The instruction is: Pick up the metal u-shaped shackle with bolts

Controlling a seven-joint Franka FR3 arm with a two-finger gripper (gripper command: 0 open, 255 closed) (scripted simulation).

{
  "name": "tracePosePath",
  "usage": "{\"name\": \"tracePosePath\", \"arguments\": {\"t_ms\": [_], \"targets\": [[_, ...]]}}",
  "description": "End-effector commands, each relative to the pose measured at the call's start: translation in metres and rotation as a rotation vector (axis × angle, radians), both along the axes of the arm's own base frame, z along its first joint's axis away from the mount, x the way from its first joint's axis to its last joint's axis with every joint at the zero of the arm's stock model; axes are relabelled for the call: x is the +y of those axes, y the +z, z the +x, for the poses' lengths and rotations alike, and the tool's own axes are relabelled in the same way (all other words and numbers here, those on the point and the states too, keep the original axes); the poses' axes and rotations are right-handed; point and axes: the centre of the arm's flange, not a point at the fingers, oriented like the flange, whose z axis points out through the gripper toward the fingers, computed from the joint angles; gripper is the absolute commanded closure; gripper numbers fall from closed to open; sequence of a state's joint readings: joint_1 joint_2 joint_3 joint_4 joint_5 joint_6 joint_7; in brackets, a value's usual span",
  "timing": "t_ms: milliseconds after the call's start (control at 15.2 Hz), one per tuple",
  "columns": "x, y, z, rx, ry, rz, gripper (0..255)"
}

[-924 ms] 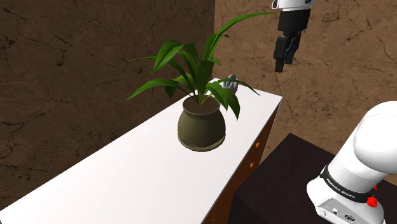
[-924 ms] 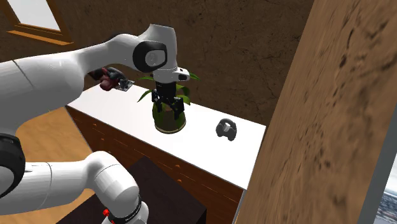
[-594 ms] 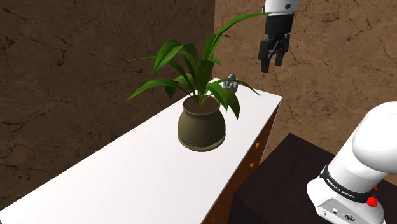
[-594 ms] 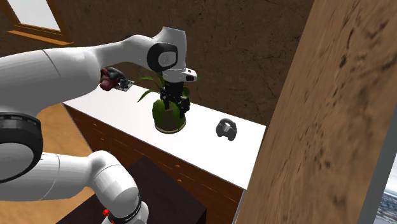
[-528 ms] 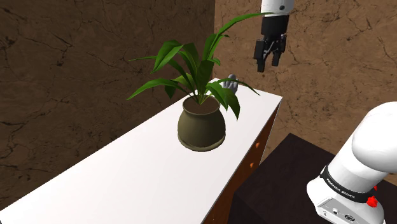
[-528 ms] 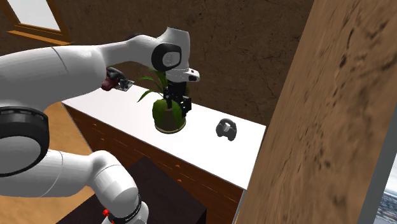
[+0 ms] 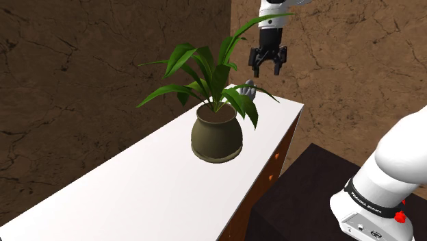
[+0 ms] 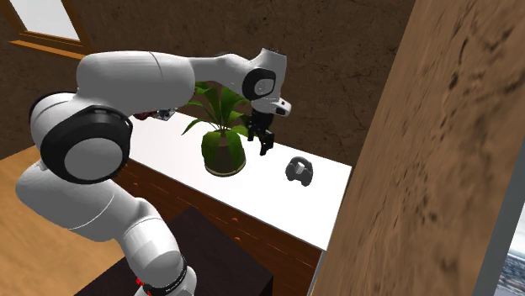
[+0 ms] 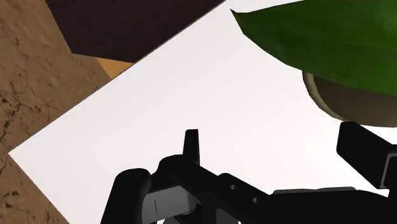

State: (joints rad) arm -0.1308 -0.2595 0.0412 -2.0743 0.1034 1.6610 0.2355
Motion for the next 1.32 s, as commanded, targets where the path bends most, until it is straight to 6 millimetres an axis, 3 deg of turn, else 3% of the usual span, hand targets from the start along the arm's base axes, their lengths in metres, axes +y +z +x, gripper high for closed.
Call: {"name": "tracePosePath", "arguments": {"t_ms": [0, 726, 1056, 1254], "targets": [[-0.012, -0.010, 0.026, 0.013, -0.081, 0.010, 0], [-0.108, -0.077, 0.127, 0.083, -0.504, 0.066, 0], [-0.162, -0.112, 0.157, 0.115, -0.697, 0.091, 0], [-0.167, -0.125, 0.158, 0.117, -0.713, 0.093, 0]]}}
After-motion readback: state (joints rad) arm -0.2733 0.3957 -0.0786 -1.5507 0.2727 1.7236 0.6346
